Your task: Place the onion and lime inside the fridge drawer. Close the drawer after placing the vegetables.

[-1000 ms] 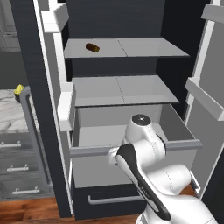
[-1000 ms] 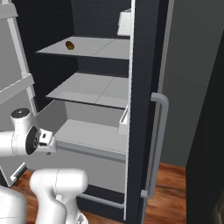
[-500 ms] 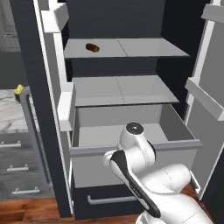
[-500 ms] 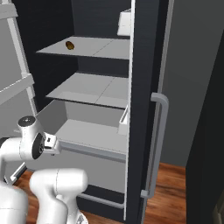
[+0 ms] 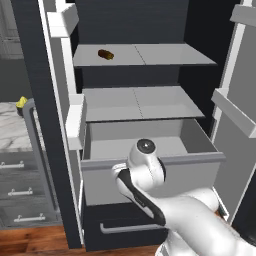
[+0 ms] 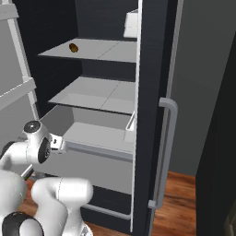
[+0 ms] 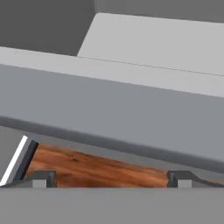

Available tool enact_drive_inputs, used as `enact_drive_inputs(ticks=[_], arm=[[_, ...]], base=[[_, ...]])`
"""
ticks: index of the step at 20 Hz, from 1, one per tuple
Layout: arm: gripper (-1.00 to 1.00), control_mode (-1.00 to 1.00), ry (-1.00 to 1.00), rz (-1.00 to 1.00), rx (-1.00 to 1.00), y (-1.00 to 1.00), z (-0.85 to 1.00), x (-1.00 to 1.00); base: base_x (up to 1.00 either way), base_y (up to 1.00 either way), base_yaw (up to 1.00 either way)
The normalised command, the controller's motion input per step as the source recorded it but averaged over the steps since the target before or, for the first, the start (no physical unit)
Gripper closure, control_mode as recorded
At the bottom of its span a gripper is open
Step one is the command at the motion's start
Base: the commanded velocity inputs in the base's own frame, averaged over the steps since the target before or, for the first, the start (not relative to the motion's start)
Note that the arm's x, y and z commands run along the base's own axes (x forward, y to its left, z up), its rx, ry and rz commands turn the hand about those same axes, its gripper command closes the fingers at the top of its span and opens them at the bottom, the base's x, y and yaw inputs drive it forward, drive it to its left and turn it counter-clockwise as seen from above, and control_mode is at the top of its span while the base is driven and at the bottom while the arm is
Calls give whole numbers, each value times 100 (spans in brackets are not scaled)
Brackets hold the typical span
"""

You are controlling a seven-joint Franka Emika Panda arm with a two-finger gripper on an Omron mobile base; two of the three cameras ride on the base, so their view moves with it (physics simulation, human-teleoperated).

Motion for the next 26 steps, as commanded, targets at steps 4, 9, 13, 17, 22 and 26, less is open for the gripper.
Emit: enact_drive_inputs(ticks=[4,9,13,17,22,26], arm=[[-100,-100,-21,0,7,-22,-31,84],[-100,-100,-17,0,8,-21,-11,87],[-100,-100,-13,0,7,-19,0,81],[-100,-100,-12,0,2,-16,7,75],[-100,-100,-5,0,0,-12,10,61],[-100,-100,-1,0,0,-9,21,58]], base=[[0,0,0],[0,0,0],[0,0,0],[0,0,0],[0,0,0],[0,0,0]])
